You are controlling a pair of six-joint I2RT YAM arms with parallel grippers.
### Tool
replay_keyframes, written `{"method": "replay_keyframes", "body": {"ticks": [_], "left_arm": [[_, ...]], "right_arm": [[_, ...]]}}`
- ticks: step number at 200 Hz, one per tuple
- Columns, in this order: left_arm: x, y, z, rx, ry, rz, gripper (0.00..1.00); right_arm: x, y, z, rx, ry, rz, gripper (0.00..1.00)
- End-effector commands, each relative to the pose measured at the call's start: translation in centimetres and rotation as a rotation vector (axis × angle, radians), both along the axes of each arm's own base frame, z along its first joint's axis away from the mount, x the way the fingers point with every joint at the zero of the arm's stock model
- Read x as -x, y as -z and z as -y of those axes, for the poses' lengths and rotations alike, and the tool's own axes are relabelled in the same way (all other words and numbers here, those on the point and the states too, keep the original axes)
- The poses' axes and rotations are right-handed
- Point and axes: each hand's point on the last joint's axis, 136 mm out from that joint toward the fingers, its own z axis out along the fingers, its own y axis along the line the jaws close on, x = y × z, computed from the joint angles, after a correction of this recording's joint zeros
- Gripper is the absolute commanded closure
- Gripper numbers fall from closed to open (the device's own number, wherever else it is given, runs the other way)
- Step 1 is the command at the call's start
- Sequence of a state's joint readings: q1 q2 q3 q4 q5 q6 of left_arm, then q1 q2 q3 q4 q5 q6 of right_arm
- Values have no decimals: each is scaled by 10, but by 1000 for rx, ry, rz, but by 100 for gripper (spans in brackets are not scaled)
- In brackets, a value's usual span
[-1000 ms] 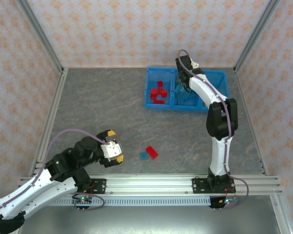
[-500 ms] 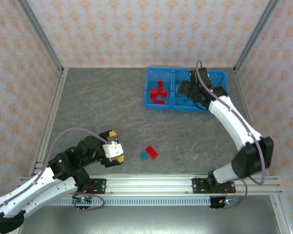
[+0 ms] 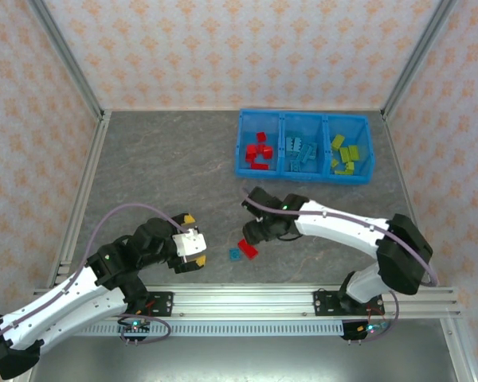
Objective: Sort the legos into containers by color
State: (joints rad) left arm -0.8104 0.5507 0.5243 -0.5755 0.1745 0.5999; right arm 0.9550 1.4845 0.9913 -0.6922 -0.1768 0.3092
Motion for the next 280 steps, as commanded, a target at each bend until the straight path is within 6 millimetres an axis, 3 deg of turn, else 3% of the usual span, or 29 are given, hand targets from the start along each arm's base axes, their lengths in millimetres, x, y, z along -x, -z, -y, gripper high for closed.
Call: {"method": "replay_keyframes", "body": {"ticks": [1, 31, 66, 86, 126, 153, 178, 218, 247, 280], "left_arm": [[-3, -5, 2, 22, -6, 14, 0], [-3, -1, 2, 11, -5, 8, 0], [-3, -1, 0, 2, -12, 9, 0], [-3, -1, 0, 6, -10, 11, 0], [-3, -3, 1, 14, -4, 12, 0], [-4, -5, 2, 22, -11, 15, 0], [-8, -10, 2, 43, -35, 26, 0], [-25, -21, -5, 90, -169, 53, 0], [-30, -24, -11, 91, -226, 54, 0], [-37, -27, -19, 105, -301, 68, 0]], "right_arm": [[18, 18, -18, -15, -68, -59, 34], [25, 34, -34, 5, -120, -81, 36], [25, 58, -34, 72, -115, -96, 53], [22, 62, -31, 92, -83, -80, 68], [10, 43, -25, 73, -23, 5, 82], [-12, 16, -21, 61, 41, 108, 86], [-56, -20, -15, -6, 145, 230, 86], [-173, -78, 9, -123, 403, 420, 88], [-248, -88, 19, -143, 524, 453, 88], [-302, -70, 8, -114, 540, 423, 84]]}}
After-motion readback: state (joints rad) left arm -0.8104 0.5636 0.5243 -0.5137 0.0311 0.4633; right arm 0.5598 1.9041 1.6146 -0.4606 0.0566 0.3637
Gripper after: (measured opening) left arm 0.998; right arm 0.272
